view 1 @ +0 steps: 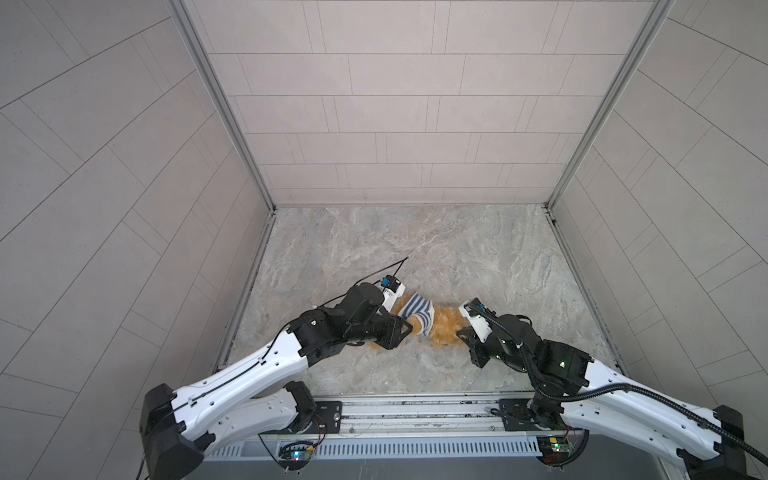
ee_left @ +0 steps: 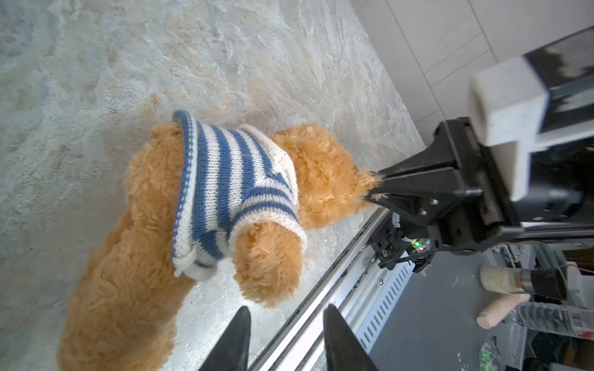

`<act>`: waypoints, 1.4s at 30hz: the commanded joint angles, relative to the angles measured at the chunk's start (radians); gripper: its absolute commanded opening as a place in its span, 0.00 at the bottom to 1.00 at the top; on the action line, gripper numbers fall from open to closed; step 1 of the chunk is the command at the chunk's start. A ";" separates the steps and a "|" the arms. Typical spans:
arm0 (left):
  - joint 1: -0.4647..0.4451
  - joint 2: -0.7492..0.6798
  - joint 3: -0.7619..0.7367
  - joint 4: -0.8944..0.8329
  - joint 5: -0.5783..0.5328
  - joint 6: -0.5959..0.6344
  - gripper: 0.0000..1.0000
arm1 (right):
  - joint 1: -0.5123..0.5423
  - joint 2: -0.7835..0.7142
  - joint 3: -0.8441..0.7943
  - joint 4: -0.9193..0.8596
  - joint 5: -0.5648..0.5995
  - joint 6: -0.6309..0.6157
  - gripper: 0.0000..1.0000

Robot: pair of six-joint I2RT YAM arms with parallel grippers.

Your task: Dress the teddy bear

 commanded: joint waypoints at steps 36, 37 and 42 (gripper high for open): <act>-0.045 0.141 -0.030 0.144 -0.073 -0.030 0.00 | 0.033 -0.018 0.121 -0.059 0.040 0.063 0.50; -0.045 0.139 -0.038 0.151 -0.069 -0.034 0.00 | 0.033 -0.019 0.125 -0.061 0.043 0.064 0.55; -0.045 0.119 -0.092 0.213 -0.040 -0.076 0.00 | 0.033 0.105 0.209 -0.049 0.033 0.086 0.61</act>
